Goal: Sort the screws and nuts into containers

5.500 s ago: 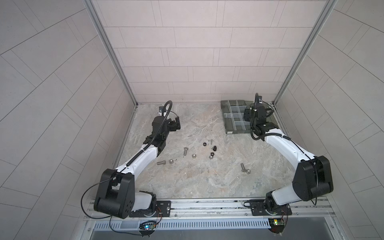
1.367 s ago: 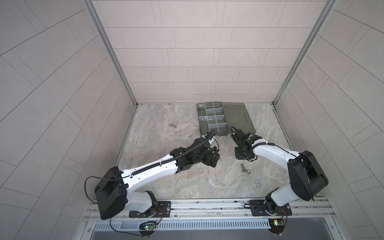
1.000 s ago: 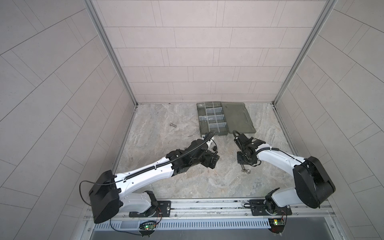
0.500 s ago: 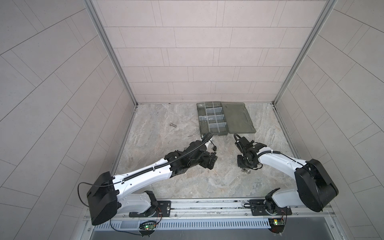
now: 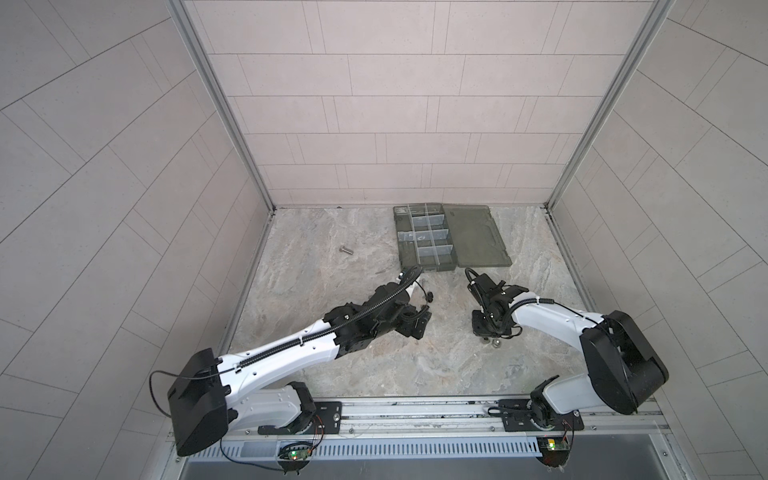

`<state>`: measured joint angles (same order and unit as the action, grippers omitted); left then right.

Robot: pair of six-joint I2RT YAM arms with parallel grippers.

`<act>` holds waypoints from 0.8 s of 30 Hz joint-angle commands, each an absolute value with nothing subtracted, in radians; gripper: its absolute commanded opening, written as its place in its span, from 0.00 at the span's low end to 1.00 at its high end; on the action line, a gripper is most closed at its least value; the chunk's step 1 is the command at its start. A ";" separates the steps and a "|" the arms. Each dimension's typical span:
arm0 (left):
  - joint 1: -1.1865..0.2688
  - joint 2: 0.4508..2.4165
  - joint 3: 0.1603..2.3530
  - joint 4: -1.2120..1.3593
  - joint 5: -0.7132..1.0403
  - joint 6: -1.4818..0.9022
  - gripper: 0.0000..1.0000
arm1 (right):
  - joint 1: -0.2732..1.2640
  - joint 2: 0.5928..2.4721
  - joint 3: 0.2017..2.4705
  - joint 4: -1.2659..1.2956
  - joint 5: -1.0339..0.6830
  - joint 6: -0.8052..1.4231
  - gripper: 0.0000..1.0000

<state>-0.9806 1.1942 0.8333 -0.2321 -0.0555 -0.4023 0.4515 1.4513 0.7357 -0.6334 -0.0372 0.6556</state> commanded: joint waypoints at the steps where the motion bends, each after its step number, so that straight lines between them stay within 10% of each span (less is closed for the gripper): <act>1: -0.985 1.162 0.818 -0.248 -0.081 -0.391 1.00 | 0.456 1.483 0.736 -0.649 -0.029 0.670 0.01; 24: -0.961 1.135 0.872 -0.396 -0.210 -0.345 1.00 | 0.454 1.672 1.252 -0.732 0.015 0.587 0.00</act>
<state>-0.9741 1.1515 0.8314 -0.3565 -0.1837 -0.3576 0.4515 1.6394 1.1790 -0.7143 -0.0021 0.6083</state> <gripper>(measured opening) 0.999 0.142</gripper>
